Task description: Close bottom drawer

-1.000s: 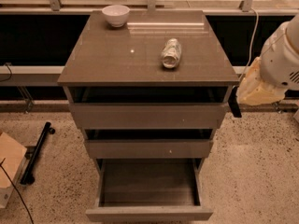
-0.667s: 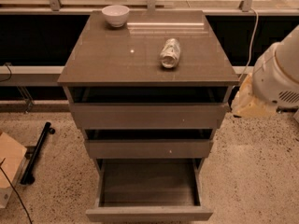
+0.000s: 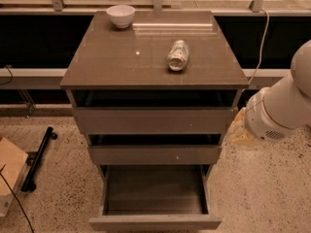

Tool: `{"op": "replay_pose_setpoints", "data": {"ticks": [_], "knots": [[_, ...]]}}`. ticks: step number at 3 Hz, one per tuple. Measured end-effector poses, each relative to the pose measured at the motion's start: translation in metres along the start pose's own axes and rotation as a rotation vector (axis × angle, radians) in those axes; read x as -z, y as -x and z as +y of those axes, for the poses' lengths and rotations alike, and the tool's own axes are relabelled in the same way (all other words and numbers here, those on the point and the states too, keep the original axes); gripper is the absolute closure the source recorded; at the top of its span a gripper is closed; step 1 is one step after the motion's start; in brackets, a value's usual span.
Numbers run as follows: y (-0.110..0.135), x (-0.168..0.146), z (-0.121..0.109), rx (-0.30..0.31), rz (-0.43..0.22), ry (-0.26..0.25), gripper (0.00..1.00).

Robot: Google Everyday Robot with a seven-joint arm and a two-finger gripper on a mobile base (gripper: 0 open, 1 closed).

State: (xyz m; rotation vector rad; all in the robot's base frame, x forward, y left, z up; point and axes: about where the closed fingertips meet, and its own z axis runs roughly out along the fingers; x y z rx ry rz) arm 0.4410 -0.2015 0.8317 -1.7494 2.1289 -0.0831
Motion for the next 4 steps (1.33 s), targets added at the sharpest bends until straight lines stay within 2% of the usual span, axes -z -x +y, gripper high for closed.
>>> {"op": "replay_pose_setpoints", "data": {"ticks": [1,2,4], "knots": [[0.000,0.000,0.000,0.000,0.000,0.000,1.00],[-0.002,-0.016,0.001,0.011,0.002,-0.013,1.00],[-0.030,-0.090,0.004,-0.008,-0.033,-0.056,1.00]]}}
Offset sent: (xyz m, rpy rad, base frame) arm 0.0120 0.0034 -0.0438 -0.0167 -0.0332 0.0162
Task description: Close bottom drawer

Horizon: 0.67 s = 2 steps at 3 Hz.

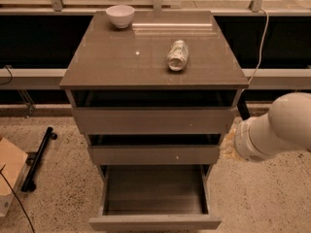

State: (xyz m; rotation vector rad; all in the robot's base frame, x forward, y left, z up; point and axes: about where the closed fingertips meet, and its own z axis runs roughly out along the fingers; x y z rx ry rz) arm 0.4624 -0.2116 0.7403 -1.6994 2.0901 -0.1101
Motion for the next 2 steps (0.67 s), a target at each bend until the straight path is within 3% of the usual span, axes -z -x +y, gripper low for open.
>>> {"op": "replay_pose_setpoints", "data": {"ticks": [1,2], "knots": [[-0.0304,-0.0423,0.0028,-0.089,0.001,0.023,1.00],[-0.0349,-0.0512,0.0051,-0.106,0.000,0.035,1.00]]}}
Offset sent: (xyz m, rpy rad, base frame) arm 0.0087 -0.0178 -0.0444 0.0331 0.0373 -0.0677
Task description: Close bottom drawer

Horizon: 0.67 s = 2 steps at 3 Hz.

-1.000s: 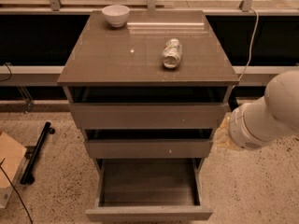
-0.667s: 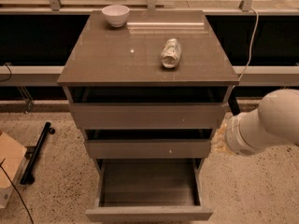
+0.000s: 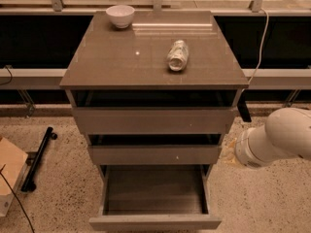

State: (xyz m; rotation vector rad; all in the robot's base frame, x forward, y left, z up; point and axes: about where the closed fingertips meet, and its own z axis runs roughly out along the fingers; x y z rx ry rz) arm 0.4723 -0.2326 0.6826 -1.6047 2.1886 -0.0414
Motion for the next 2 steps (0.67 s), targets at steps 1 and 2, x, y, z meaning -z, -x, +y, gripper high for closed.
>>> {"op": "replay_pose_setpoints", "data": {"ticks": [1,2], "knots": [[-0.005,-0.003,0.000,-0.024,0.019,-0.004,1.00],[-0.021,-0.020,0.006,-0.051,0.050,-0.011,1.00]]}}
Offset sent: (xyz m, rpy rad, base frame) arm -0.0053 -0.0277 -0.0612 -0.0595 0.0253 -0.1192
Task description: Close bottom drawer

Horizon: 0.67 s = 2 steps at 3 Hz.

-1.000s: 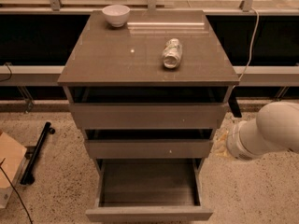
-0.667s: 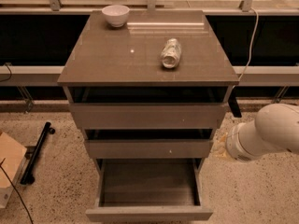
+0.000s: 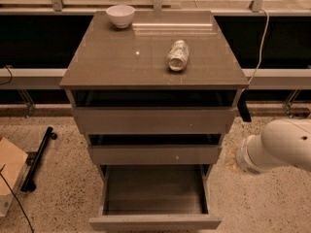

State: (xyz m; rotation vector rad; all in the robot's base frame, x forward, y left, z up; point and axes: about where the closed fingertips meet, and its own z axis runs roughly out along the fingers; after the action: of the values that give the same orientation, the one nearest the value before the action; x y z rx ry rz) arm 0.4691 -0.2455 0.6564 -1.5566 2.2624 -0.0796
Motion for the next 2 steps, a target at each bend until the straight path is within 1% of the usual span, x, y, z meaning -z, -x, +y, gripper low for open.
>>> {"op": "replay_pose_setpoints", "data": {"ticks": [1,2], "knots": [[-0.017,-0.026,0.002,-0.041,-0.017,0.006,1.00],[-0.034,-0.056,0.008,-0.055,-0.029,0.017,1.00]]}}
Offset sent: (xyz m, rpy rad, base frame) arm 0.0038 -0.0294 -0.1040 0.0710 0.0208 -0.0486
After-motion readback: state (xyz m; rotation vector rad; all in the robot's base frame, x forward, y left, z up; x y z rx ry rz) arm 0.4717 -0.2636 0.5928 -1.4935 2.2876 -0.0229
